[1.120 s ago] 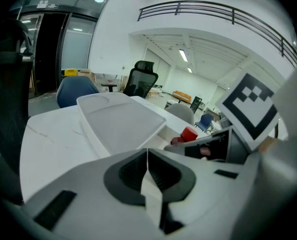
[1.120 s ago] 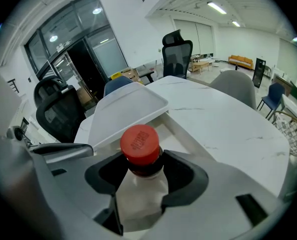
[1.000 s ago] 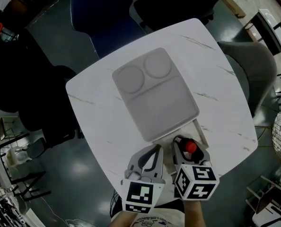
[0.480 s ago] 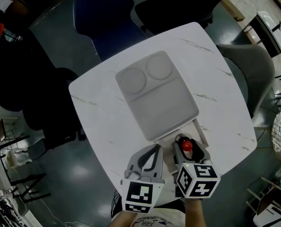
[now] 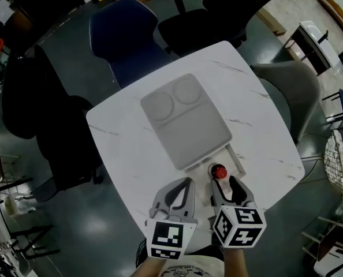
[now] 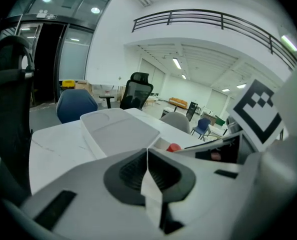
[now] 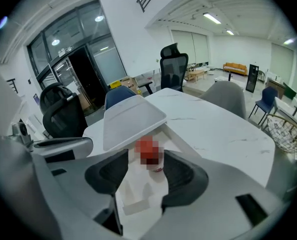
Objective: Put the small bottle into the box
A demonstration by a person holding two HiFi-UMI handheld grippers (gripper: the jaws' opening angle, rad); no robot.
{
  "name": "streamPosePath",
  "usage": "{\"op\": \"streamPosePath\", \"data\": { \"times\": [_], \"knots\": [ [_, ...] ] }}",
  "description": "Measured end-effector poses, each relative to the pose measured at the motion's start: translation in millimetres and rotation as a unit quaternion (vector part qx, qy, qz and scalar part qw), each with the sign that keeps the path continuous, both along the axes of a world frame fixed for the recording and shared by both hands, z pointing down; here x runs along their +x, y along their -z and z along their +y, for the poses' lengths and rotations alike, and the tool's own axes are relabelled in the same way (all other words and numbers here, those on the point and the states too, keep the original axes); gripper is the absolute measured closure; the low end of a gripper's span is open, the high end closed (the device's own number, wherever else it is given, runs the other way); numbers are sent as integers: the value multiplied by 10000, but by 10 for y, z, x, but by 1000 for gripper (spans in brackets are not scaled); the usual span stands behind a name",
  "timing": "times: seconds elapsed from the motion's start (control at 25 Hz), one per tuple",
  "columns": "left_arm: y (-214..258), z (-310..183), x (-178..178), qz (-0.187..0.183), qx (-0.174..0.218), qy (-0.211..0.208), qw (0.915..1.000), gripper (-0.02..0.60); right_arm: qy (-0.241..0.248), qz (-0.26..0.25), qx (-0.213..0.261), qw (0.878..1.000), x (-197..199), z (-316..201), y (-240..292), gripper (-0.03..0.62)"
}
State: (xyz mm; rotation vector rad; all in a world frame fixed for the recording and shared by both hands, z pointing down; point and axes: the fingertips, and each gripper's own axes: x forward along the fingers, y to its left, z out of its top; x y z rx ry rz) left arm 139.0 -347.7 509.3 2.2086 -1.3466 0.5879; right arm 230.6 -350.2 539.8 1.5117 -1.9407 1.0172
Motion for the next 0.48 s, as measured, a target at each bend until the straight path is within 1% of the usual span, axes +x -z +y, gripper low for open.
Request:
{"op": "streamPosePath", "data": {
  "times": [0.32,0.4,0.48],
  "knots": [
    [367,124,2,67,429,-157,9989,561,-115,-238,606,9978,-79,194,513,368],
    [476,148,1,88,565,-210,9981,561,-148,-210,750,9969,-106,259,630,403],
    [586,172,-5,117,699,-262,9971,561,-127,-155,878,9959,-145,325,737,408]
  ]
}}
